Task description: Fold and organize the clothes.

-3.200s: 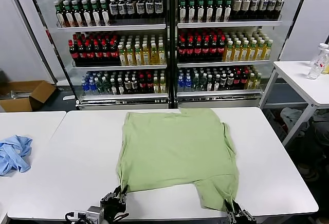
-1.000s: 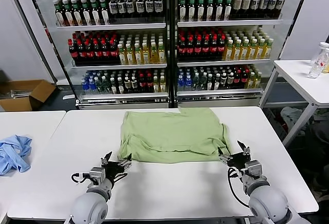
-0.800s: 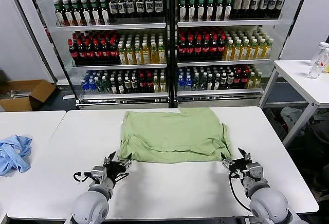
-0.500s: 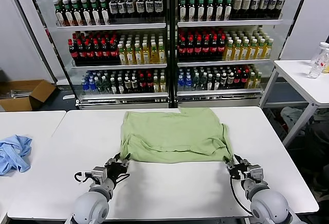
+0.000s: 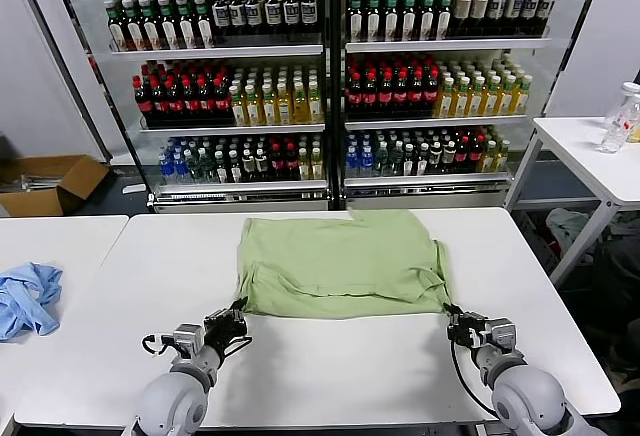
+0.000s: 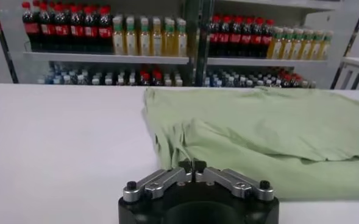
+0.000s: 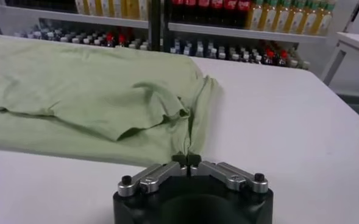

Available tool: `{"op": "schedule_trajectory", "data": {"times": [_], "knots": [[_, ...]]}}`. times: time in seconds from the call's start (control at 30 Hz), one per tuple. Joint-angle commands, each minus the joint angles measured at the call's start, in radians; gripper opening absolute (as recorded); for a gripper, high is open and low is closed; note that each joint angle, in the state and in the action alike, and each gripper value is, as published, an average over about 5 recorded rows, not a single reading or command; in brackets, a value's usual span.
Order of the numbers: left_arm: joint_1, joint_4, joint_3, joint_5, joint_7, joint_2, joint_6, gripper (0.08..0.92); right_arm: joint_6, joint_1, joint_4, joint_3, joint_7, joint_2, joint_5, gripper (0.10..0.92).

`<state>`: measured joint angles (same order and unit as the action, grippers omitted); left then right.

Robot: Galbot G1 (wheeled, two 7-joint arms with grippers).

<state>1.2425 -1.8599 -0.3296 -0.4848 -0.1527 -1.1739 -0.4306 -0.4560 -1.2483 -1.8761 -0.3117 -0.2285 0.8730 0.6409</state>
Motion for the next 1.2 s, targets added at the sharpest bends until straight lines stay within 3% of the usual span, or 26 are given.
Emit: {"op": "schedule_trajectory", "data": {"times": [0.03, 0.4, 0.7, 0.97, 1.2], "knots": [[0.120, -0.116, -0.041, -0.045, 0.020, -0.009, 0.003, 0.086, 0.021, -0.083, -0.078, -0.038, 0.006, -0.022, 0.004, 0.107], [0.354, -0.295, -0.145, -0.049, 0.015, 0.004, 0.001, 0.084, 0.036, -0.312, -0.227, -0.182, 0.010, -0.048, -0.041, 0.107], [0.448, -0.404, -0.191, -0.021, -0.003, -0.003, -0.007, 0.084, 0.043, -0.409, -0.186, -0.311, 0.029, -0.086, -0.069, 0.107], [0.453, -0.434, -0.177, -0.003, -0.010, -0.022, -0.019, 0.084, -0.015, -0.340, -0.180, -0.302, 0.005, -0.078, -0.087, 0.124], [0.280, -0.391, -0.148, -0.038, -0.019, 0.005, -0.018, 0.127, 0.103, -0.192, -0.244, -0.278, 0.004, -0.064, -0.038, 0.311]]}}
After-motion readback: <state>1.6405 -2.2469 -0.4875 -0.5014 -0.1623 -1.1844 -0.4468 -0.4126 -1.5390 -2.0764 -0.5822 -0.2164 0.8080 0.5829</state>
